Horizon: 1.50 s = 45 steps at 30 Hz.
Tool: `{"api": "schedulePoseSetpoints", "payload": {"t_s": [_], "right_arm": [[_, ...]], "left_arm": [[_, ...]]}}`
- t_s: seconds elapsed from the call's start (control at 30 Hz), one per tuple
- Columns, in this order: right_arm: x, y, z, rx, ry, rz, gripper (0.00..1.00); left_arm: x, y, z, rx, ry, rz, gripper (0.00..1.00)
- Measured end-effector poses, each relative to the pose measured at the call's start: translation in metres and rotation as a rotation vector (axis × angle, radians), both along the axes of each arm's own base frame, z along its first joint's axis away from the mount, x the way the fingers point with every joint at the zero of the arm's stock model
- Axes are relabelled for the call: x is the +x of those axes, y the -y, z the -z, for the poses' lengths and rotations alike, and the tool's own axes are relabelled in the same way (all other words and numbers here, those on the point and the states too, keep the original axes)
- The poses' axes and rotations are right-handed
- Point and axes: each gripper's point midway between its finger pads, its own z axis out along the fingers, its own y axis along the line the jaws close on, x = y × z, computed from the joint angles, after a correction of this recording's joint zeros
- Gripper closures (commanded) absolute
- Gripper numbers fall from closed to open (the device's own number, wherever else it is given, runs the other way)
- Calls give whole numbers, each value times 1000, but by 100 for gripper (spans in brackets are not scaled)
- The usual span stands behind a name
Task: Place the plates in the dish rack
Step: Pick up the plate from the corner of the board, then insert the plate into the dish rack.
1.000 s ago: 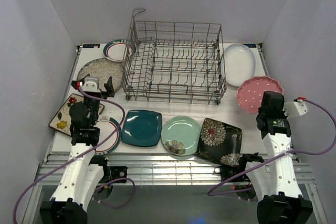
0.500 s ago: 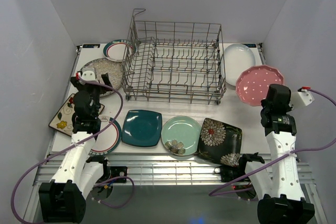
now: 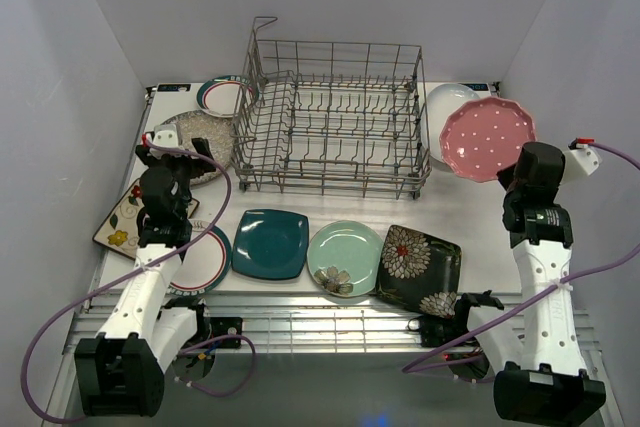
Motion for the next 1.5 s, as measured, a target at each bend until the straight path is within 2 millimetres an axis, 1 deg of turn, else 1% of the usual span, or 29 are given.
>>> {"api": "schedulePoseSetpoints", "payload": {"t_s": [0.17,0.4,0.5,0.6,0.7,0.77,0.9,1.03,1.2,1.3,1.5], "right_arm": [[14,-7,-12,-3,9,-50,92],[43,-24,-27,-5,21,-129,92],[56,-38,-37,-20,24,-170,92],[69,-57,-49,-46,29,-213,92],[87,-75,-63,-71,39,-248,92],[98,-87,-69,-76,49,-272,92],[116,-93,-70,-106,34,-256,92],[133,-98,-65,-175,-1,-222,92],[152,-116,-59,-252,-27,-215,92],[159,-127,-58,-305,-31,-206,92],[168,-145,-66,-449,-10,-150,92]], "left_arm": [[6,3,14,-24,-42,16,2],[12,9,27,-55,-81,43,2],[12,10,28,-59,-83,49,2],[12,10,28,-61,-83,52,2],[12,10,28,-62,-82,52,2],[12,11,27,-61,-81,53,2],[12,12,27,-62,-82,63,2],[12,15,27,-62,-82,78,2],[12,20,27,-60,-82,107,2],[11,22,27,-55,-81,122,2],[11,26,26,-48,-81,142,2]]}}
